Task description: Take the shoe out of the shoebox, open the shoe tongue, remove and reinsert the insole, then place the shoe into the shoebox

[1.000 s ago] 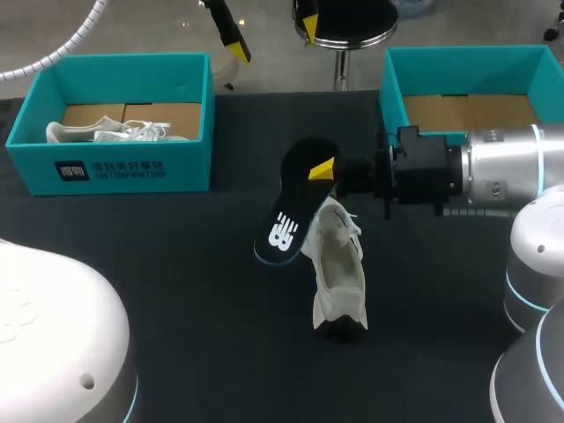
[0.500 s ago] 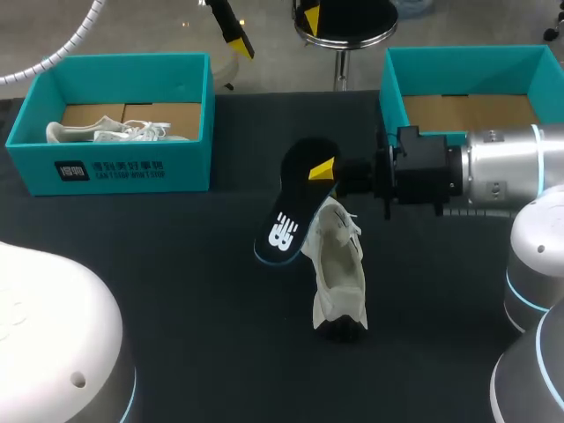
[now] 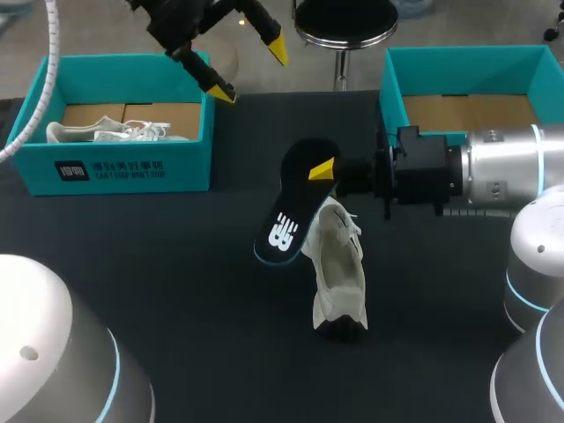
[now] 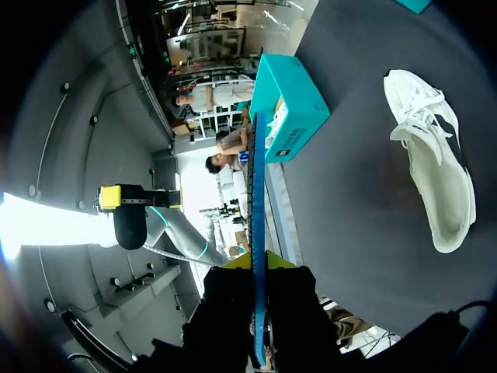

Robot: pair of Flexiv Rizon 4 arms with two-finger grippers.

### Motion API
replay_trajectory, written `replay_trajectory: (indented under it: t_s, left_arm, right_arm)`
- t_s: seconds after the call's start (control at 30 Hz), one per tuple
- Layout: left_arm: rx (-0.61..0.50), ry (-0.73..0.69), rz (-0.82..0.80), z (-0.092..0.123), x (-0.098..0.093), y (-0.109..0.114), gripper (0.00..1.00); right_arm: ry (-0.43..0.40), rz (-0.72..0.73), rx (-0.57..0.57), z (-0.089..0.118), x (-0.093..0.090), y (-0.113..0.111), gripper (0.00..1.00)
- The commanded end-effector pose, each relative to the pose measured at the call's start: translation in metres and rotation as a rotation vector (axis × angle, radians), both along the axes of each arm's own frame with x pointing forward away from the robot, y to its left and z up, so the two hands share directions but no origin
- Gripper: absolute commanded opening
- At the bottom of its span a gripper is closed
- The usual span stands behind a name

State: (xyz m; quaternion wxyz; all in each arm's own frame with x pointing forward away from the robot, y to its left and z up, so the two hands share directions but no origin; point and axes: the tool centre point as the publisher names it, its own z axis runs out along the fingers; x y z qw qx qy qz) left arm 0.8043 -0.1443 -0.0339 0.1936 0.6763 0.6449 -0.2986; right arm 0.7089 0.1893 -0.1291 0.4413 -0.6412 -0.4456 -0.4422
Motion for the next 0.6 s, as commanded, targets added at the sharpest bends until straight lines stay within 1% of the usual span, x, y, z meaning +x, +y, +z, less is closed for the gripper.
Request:
replay_trajectory:
  t_s: [0.03,0.17,0.3,0.6]
  left_arm:
    - [-0.389,0.014,0.105,-0.021,-0.009,0.024,1.00]
    - [-0.452,0.032,0.091,-0.026,-0.008,0.030,1.00]
    - [-0.506,0.018,0.064,-0.029,-0.009,0.036,1.00]
    - [-0.561,-0.019,-0.009,-0.035,-0.025,0.036,1.00]
  right_arm:
    - [0.001,-0.004,-0.003,0.000,0.000,0.003,0.00]
    - [0.001,-0.004,-0.003,0.000,0.000,0.003,0.00]
    - [0.001,-0.004,-0.003,0.000,0.000,0.003,0.00]
    - [0.001,-0.004,-0.003,0.000,0.000,0.003,0.00]
